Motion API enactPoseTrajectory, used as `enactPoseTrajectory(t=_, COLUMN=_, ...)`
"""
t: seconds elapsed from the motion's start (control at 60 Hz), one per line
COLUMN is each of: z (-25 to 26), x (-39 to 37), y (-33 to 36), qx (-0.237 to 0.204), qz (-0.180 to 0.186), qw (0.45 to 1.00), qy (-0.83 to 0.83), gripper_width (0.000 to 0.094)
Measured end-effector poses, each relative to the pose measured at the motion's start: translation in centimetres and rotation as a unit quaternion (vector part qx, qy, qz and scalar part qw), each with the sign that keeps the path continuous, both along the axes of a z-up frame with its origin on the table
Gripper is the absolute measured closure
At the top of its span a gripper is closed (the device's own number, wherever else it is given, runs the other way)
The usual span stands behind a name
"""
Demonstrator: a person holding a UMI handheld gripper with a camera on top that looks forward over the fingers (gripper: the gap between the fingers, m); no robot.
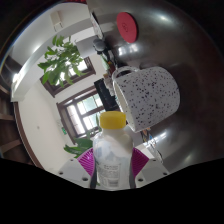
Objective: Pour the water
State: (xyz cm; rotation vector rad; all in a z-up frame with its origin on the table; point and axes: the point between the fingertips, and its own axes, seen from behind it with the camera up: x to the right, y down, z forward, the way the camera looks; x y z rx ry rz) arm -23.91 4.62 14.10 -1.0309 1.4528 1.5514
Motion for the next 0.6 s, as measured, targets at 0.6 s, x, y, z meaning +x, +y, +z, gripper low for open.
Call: enactPoseTrajectory(t=0.6, z=8.7, x=12.6, y=0.1, qx=-0.093, qz=-0.045, qw=0.682, qy=-0.724, gripper_width=0.0478)
